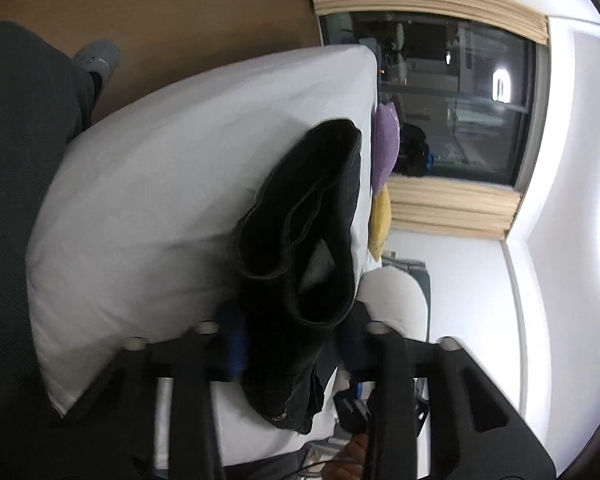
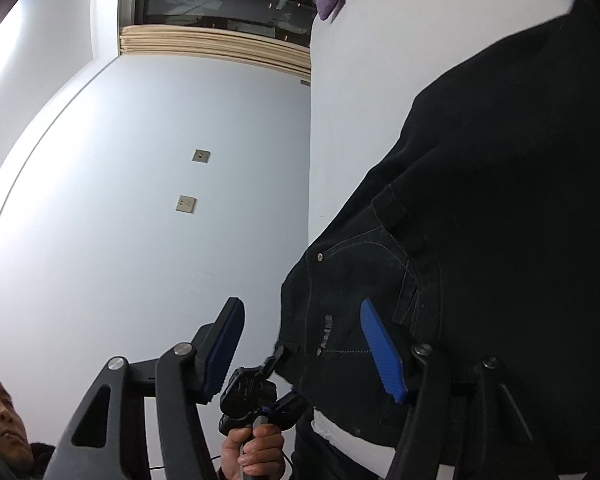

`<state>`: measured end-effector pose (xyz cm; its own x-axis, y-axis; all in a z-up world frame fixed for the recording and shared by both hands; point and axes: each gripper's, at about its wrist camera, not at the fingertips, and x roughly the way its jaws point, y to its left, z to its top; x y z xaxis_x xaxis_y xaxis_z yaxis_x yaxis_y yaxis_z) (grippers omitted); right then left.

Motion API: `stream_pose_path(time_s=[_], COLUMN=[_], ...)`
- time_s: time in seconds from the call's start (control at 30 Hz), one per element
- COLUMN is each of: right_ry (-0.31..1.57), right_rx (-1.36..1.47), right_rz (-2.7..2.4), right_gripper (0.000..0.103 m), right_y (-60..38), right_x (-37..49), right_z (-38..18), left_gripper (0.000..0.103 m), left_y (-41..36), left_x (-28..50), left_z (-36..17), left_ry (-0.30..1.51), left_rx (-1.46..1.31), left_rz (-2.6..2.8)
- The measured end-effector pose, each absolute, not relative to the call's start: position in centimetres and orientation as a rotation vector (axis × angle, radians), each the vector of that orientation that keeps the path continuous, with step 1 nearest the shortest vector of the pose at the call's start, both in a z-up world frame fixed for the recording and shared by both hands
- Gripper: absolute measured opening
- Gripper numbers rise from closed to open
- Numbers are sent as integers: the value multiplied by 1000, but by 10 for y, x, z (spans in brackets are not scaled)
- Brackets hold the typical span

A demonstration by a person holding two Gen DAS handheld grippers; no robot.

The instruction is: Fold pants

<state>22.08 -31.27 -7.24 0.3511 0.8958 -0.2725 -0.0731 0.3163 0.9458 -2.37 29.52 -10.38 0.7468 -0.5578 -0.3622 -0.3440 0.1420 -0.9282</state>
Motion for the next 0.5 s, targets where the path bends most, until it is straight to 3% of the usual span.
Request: stream_pose_path(time_s=[0.1,0.23,0.43,0.5], right_ry=[1067,1203,1271,1309], right_rx=[955,793,726,689], right_rz=[792,732,597,563], right_gripper=[54,24,20,0], right_y=[-298,-276,-277,-277], right_x=[234,255,274,274], right_z=[-70,-79,-100,-112], left_gripper=[22,18,17,16], left_y=[283,272,258,250], left_x=[-12,-4,4,10], left_z=[-82,-57,-34,-24], left_ry=[773,759,757,754], left_rx=[-1361,-1234,-1126,-1083], left_rz=[-187,-204,-224,-238])
